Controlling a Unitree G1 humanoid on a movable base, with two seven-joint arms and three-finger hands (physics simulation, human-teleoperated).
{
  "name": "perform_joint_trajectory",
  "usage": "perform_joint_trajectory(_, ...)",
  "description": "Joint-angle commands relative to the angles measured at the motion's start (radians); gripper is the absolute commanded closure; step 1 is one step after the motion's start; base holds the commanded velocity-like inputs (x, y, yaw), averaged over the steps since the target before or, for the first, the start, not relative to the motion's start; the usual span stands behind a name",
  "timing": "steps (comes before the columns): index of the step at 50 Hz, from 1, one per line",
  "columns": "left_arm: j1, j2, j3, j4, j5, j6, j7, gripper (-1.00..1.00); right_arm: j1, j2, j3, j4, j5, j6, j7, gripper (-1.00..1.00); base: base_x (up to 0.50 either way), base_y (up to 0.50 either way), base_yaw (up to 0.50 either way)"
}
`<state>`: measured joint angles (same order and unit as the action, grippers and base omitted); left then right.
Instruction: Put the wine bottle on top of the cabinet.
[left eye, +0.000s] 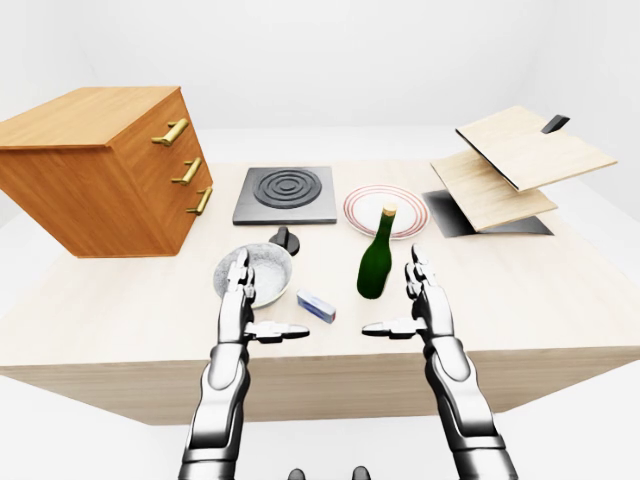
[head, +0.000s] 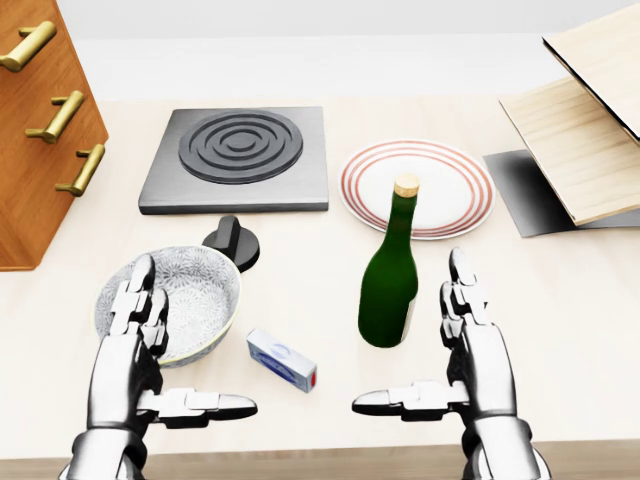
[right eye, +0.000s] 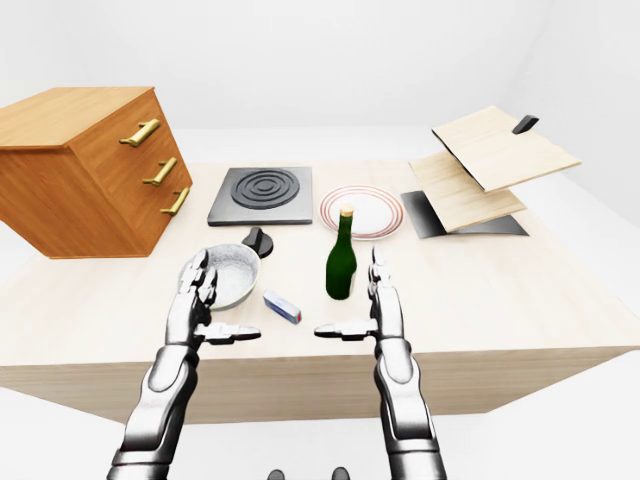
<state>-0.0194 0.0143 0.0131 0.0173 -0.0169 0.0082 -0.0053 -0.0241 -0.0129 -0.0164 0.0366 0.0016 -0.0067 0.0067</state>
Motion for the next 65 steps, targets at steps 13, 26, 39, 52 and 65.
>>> perform_joint_trajectory(13,0.002,0.018,0.046,-0.126,-0.022,0.079,-0.04,-1.0,0.001,-0.032,-0.067,-0.166,0.024,0.094,0.031,-1.0,0.0,0.0,0.0)
perform_joint_trajectory(26,-0.006,0.022,0.052,-0.413,-0.028,0.079,-0.054,-1.0,-0.052,-0.069,-0.136,-0.431,0.037,0.094,0.052,-1.0,0.0,0.0,0.0)
perform_joint_trajectory(39,-0.083,0.054,0.113,-0.674,-0.075,0.079,-0.057,-1.0,-0.134,-0.113,-0.193,-0.611,0.059,0.094,0.048,-1.0,0.0,0.0,0.0)
perform_joint_trajectory(52,-0.222,0.107,0.181,-0.858,-0.161,0.079,0.0,-1.0,-0.312,-0.187,-0.237,-0.798,0.092,0.094,0.017,-1.0,0.0,0.0,0.0)
perform_joint_trajectory(65,-0.452,0.221,0.317,-0.953,-0.372,0.079,0.119,-1.0,-0.488,-0.265,-0.287,-0.883,0.186,0.094,-0.02,-1.0,0.0,0.0,0.0)
